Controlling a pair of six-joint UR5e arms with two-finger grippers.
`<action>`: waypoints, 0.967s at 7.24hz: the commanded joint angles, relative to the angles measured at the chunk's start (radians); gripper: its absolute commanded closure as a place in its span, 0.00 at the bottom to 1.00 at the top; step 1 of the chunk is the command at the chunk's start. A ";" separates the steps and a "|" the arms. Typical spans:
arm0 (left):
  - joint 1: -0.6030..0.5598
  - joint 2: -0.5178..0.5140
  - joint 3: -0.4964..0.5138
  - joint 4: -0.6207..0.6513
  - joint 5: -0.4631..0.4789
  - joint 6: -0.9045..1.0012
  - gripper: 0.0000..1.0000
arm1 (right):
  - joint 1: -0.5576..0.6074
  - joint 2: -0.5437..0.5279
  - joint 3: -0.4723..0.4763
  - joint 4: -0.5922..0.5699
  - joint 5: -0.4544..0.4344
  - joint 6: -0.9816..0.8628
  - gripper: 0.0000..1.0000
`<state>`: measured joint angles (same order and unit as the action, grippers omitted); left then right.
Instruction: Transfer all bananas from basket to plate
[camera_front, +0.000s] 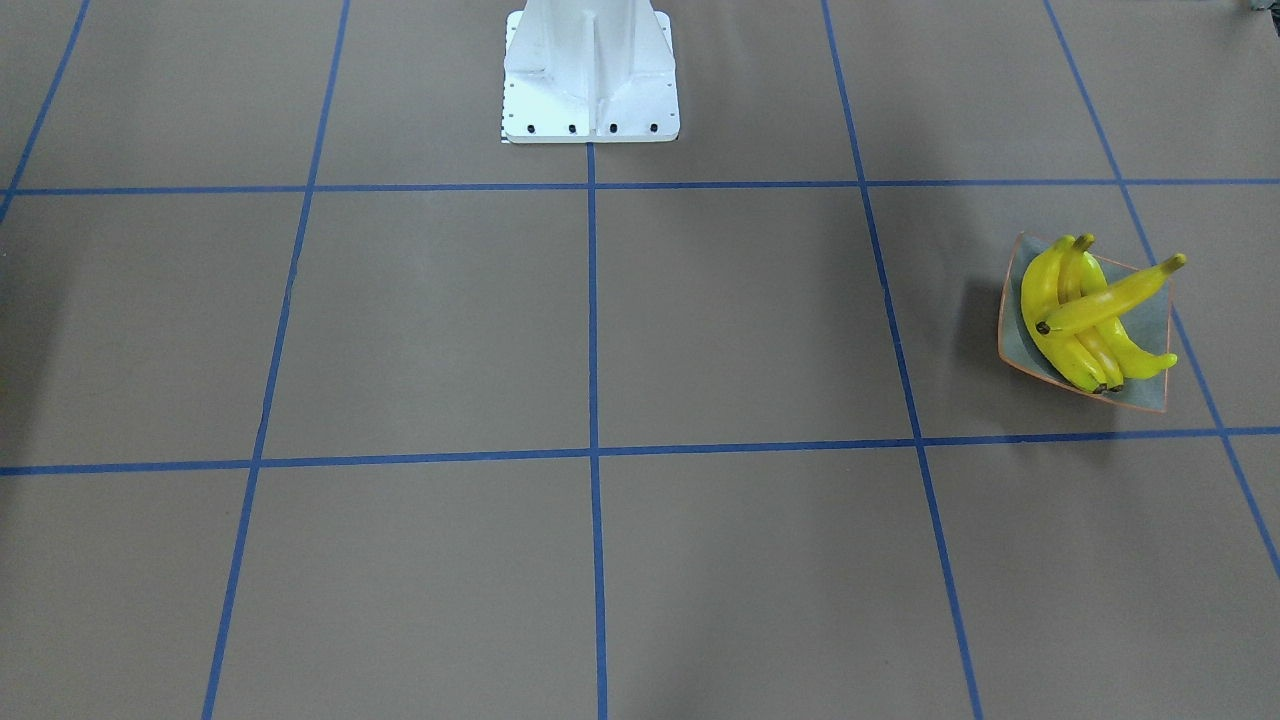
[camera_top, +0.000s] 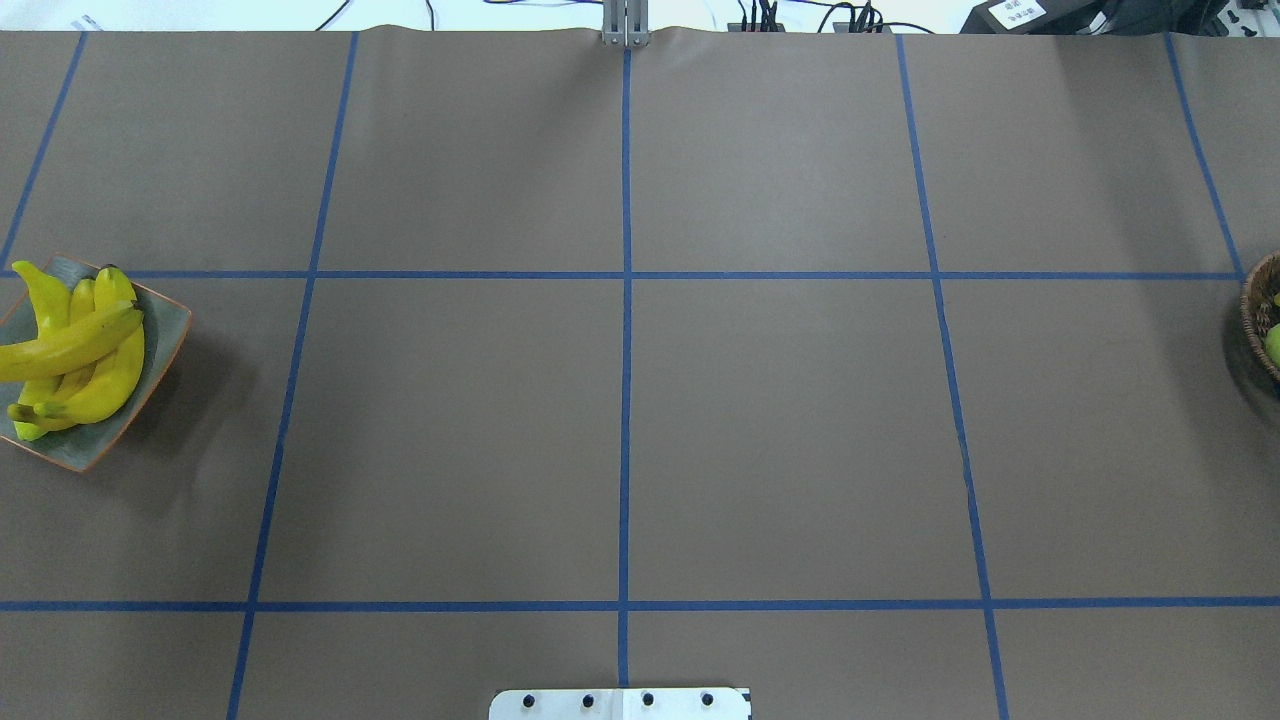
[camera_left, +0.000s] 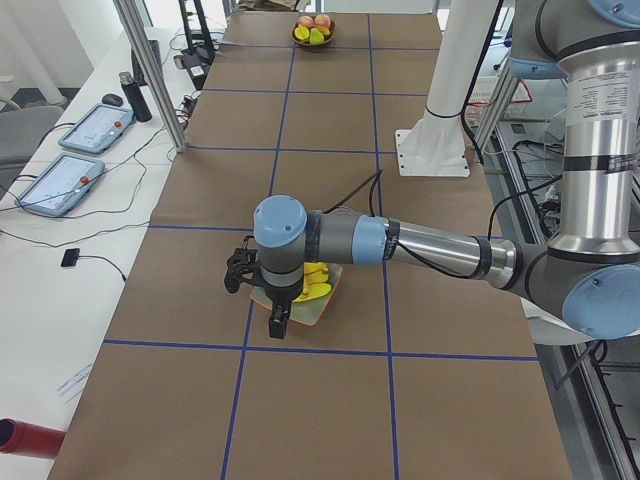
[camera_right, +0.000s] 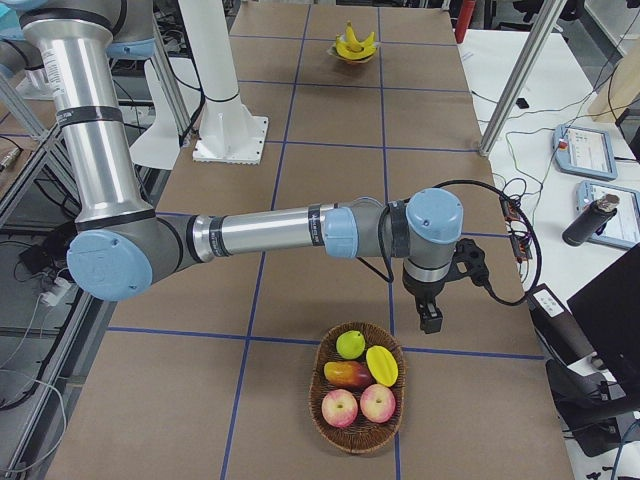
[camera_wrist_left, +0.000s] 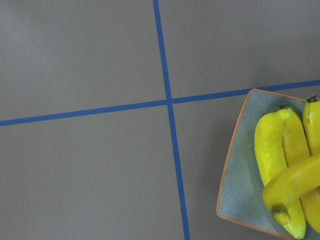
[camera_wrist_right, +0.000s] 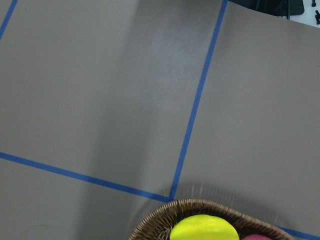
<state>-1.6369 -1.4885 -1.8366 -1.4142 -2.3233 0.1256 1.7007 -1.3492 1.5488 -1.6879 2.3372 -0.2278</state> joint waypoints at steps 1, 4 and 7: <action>-0.009 0.046 -0.021 0.000 0.002 0.003 0.00 | 0.024 -0.014 0.022 -0.044 -0.010 -0.008 0.00; -0.006 0.089 -0.067 -0.003 0.002 0.009 0.00 | 0.014 -0.093 0.054 -0.012 -0.045 0.013 0.00; -0.004 0.106 -0.062 -0.003 0.002 0.011 0.00 | -0.096 -0.096 0.019 0.026 -0.088 0.099 0.00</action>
<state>-1.6418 -1.3870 -1.9003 -1.4173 -2.3209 0.1362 1.6401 -1.4437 1.5802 -1.6813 2.2694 -0.1572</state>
